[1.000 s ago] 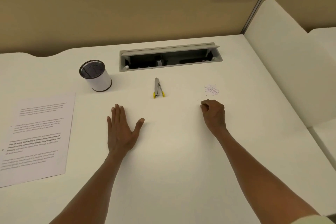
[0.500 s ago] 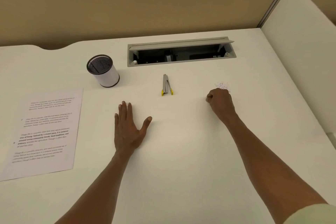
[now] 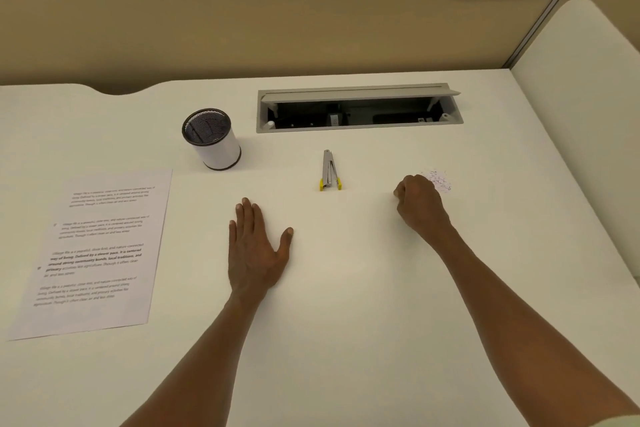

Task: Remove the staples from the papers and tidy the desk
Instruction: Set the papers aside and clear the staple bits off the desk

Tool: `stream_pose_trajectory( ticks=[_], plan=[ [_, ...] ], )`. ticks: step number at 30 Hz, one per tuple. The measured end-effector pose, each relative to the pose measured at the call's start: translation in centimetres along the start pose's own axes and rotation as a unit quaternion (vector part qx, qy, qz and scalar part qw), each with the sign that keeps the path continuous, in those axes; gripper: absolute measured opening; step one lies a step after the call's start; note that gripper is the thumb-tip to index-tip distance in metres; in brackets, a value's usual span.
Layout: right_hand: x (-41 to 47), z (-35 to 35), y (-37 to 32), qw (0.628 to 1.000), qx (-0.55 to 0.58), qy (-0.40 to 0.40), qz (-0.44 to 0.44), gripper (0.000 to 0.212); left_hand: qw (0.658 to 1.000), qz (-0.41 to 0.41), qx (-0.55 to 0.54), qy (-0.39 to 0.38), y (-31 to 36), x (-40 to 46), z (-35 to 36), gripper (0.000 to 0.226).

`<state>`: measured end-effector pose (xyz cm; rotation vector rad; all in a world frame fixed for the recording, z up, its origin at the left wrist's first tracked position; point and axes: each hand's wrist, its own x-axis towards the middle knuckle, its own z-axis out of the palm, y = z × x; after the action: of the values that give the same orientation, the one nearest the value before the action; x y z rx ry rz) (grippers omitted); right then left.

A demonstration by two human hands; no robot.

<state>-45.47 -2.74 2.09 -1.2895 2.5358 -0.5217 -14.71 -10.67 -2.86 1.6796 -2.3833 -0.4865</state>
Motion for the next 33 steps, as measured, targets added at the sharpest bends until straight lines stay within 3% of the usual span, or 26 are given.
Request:
stream_pose_trajectory(
  ticks=[3,11,17,22,28,33],
  plan=[
    [0.5,-0.6,-3.6,0.995,0.091,-0.026,0.016,0.022,1.0,0.004,0.01,0.0,0.0,0.0,0.1,0.092],
    [2.1,0.0,-16.4,0.959,0.261,-0.066,-0.086,0.01,1.0,0.007,0.006,0.006,0.0,0.1,0.1,0.09],
    [4.7,2.1,-26.3,0.951,0.223,-0.066,-0.202,0.015,1.0,0.006,-0.003,0.015,0.0,0.0,0.2,0.089],
    [6.6,4.0,-30.3,0.949,0.134,-0.015,-0.285,0.013,1.0,0.005,-0.014,0.016,0.0,0.0,0.3,0.089],
    [8.3,4.9,-31.6,0.943,0.021,0.005,-0.331,0.021,1.0,0.004,-0.013,0.014,0.1,0.1,0.2,0.088],
    [9.0,5.0,-31.6,0.949,0.058,-0.014,-0.309,0.02,1.0,0.003,-0.011,0.009,0.1,0.0,0.2,0.088]
  ],
)
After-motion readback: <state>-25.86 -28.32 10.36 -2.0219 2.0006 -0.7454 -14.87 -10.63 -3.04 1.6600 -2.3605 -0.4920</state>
